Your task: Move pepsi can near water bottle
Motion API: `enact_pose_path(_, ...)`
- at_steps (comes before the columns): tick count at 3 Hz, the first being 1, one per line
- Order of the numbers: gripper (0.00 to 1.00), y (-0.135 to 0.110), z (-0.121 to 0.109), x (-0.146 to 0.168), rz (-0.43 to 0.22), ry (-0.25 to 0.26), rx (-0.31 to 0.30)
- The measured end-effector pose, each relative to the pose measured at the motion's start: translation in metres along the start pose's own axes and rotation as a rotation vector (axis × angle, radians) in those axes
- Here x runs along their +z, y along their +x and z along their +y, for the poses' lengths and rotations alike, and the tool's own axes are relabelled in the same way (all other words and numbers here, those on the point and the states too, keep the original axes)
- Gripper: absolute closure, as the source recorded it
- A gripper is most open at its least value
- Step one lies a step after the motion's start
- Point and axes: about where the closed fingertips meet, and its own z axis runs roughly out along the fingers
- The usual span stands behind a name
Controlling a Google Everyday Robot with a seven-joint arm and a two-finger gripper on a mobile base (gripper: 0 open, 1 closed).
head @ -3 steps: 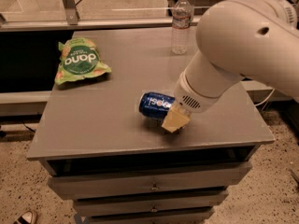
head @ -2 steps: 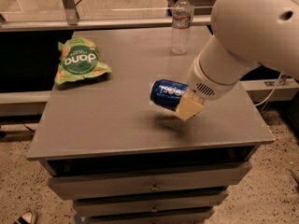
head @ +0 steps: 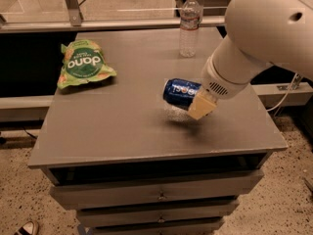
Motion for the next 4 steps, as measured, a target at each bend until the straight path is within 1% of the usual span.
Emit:
enact_pose_path(1,1.00,-0.001,-0.049,0.011,-0.017,0.057,-0.006)
enact_pose_path(2,1.00,-0.007,-0.104,0.027,-0.033,0.101,-0.019)
enact_pose_path(3,1.00,-0.016,-0.147,0.048,-0.036,0.108,-0.039)
enact_pose_path(4,1.00,-0.021,-0.177,0.069,-0.035,0.095,-0.054)
